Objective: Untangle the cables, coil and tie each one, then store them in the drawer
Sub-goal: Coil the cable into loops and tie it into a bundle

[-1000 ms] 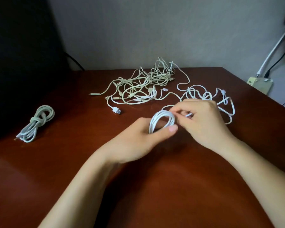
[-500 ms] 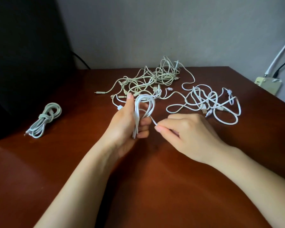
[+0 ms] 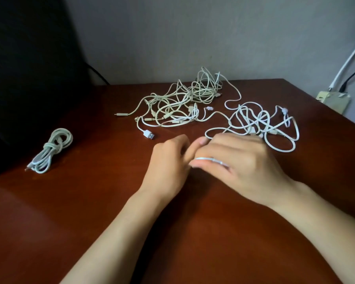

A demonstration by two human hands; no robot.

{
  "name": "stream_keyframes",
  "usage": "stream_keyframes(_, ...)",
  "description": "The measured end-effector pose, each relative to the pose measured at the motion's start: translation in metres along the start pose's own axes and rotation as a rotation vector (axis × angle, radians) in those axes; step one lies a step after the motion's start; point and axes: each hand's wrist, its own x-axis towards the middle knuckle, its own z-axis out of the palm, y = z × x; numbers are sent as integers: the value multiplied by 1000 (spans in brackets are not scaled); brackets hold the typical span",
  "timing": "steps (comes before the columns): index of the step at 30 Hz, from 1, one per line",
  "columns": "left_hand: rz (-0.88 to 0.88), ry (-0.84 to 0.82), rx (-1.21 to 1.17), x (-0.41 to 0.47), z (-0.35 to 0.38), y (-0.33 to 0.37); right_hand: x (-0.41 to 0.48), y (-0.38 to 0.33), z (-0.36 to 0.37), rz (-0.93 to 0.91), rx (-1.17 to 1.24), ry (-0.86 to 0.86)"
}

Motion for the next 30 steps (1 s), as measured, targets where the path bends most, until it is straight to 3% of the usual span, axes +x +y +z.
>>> stream_keyframes(6,116,-95,-92,-3,6,10,4,12,-7,362,106,133)
stream_keyframes(10,28,-97,-222,-5,7,17,4,20,-7,595,261,139)
stream_keyframes(14,-116,-77,-423,-3,7,18,-2,28,1,715,297,66)
stream_keyframes(19,-341,-41,-690,2,2,16,-9,26,13,667,118,-92)
stream_keyframes(30,-435,44,-750,12,-6,-5,-9,9,16,312,14,-207)
